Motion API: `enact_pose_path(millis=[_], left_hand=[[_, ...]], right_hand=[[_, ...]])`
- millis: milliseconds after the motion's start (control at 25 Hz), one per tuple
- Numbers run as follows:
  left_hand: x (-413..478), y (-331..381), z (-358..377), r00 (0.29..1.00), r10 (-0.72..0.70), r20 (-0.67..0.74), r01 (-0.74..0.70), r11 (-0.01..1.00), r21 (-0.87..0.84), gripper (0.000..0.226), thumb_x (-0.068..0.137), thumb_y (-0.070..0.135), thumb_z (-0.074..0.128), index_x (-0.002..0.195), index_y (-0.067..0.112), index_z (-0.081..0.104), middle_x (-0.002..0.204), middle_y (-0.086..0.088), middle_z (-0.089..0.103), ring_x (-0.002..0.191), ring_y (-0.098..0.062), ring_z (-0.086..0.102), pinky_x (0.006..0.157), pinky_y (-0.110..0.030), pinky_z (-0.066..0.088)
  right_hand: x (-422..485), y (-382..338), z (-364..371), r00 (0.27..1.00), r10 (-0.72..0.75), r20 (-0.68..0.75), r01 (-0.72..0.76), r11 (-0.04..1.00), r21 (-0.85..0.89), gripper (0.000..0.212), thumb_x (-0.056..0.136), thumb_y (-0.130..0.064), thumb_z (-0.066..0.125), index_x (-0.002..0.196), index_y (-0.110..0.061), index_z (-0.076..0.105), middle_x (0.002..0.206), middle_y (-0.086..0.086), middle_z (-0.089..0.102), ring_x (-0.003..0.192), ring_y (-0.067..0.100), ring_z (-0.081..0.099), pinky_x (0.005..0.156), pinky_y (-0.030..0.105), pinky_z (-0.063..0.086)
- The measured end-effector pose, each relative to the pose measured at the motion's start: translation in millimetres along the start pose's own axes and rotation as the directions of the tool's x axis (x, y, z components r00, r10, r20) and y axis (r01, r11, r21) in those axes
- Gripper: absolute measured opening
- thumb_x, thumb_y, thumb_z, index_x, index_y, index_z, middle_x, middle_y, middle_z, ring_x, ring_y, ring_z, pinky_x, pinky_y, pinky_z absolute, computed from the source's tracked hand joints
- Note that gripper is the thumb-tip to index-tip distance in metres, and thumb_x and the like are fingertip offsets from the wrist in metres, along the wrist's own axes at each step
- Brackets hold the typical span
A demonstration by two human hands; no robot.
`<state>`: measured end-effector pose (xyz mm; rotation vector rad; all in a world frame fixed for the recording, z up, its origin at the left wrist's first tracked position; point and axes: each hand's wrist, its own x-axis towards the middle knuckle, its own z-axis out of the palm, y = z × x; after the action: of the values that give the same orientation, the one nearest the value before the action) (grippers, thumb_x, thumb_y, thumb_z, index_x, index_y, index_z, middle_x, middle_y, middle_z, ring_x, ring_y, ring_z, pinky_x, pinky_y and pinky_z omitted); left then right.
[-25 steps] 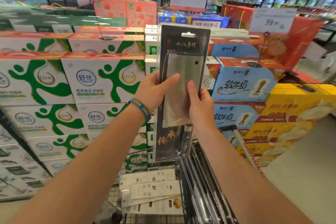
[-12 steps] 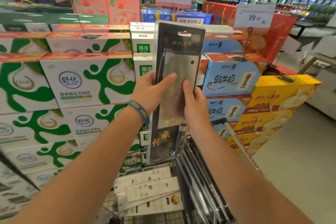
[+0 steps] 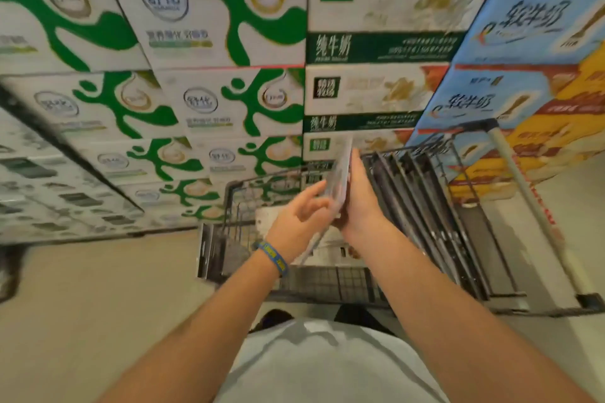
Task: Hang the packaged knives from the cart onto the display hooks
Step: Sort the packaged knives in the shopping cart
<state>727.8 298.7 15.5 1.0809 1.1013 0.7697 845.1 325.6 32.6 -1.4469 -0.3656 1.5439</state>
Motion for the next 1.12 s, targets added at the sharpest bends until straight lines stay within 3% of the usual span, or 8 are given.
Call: enact_pose_path(millis=[160,320,400,560,720,840,1000,1120], left_hand=[[-8.1,-58.4,-28.3,0.844,-0.536,-0.02,0.521,0.828,-0.208,0.073,0.079,0.084,0.013,0.129,0.043,0.048,0.118,-0.008,0.06,0.109,-0.023,0.058,0.097,-0.046,0.047],[-2.7,-92.5,-40.5,0.629,-0.76,-0.163,0.698,0.644,-0.314,0.072,0.097,0.066,0.032,0.133,0.008,0.055,0.131,-0.02,0.061,0.12,-0.033,0.058,0.099,-0.032,0.043],[1.5,-102.3,-55.3,0.593,-0.719,-0.363,0.766,0.642,-0.02,0.06,0.105,0.047,0.031,0.13,-0.001,0.057,0.133,-0.024,0.058,0.122,-0.035,0.056,0.097,-0.029,0.041],[12.4,-109.5,-101.6,0.684,-0.485,-0.544,0.728,0.498,0.472,0.045,0.104,0.036,0.035,0.125,0.003,0.057,0.131,-0.024,0.059,0.121,-0.039,0.055,0.096,-0.037,0.043],[16.4,-99.7,-134.6,0.753,-0.378,-0.539,0.652,0.314,0.69,0.041,0.102,0.025,0.039,0.135,0.004,0.049,0.128,-0.023,0.06,0.115,-0.039,0.058,0.087,-0.038,0.045],[22.4,-91.9,-145.4,0.768,-0.424,-0.48,0.585,0.16,0.795,0.045,0.104,0.024,0.033,0.142,0.0,0.038,0.129,-0.021,0.058,0.109,-0.034,0.06,0.083,-0.039,0.047],[27.2,-94.6,-153.1,0.716,-0.55,-0.43,0.573,0.112,0.812,0.041,0.104,0.028,0.043,0.133,0.001,0.05,0.124,-0.019,0.062,0.111,-0.034,0.06,0.081,-0.036,0.046],[19.4,-92.9,-148.0,0.814,-0.435,-0.385,0.466,0.093,0.88,0.044,0.102,0.038,0.044,0.134,0.008,0.046,0.118,-0.017,0.064,0.105,-0.034,0.062,0.074,-0.037,0.044]], right_hand=[[10.8,100.8,6.1,0.964,0.266,-0.015,-0.259,0.923,-0.283,0.056,0.095,-0.07,0.047,0.137,-0.034,0.057,0.128,0.001,0.062,0.119,0.028,0.06,0.101,0.044,0.046],[17.6,166.7,22.3,0.949,0.314,0.044,-0.242,0.807,-0.539,0.054,0.106,-0.048,0.042,0.145,-0.012,0.052,0.146,0.014,0.055,0.135,0.035,0.051,0.095,0.039,0.047],[26.9,183.7,31.3,0.941,0.334,0.053,-0.208,0.695,-0.688,0.042,0.111,-0.033,0.035,0.141,-0.01,0.053,0.146,0.018,0.054,0.132,0.036,0.053,0.107,0.047,0.046],[46.2,200.7,59.1,0.942,0.307,0.138,-0.106,0.66,-0.744,0.035,0.111,-0.034,0.036,0.128,-0.015,0.06,0.132,0.016,0.063,0.122,0.032,0.059,0.108,0.04,0.045],[52.2,207.0,91.3,0.97,0.198,0.141,0.022,0.507,-0.862,0.043,0.109,-0.04,0.034,0.117,-0.013,0.067,0.102,0.008,0.064,0.094,0.029,0.061,0.071,0.028,0.038],[52.7,210.1,102.3,0.972,0.207,0.115,0.009,0.454,-0.891,0.041,0.111,-0.036,0.03,0.113,-0.016,0.066,0.08,-0.003,0.053,0.065,0.009,0.046,0.053,0.024,0.027],[51.4,220.4,96.3,0.94,0.28,0.195,0.019,0.527,-0.85,0.036,0.111,-0.032,0.036,0.126,-0.009,0.059,0.111,0.011,0.064,0.104,0.027,0.063,0.08,0.031,0.049],[57.6,234.2,89.5,0.956,0.231,0.183,0.067,0.436,-0.897,0.036,0.11,-0.035,0.037,0.122,-0.009,0.059,0.115,0.012,0.066,0.104,0.031,0.062,0.083,0.037,0.052]])
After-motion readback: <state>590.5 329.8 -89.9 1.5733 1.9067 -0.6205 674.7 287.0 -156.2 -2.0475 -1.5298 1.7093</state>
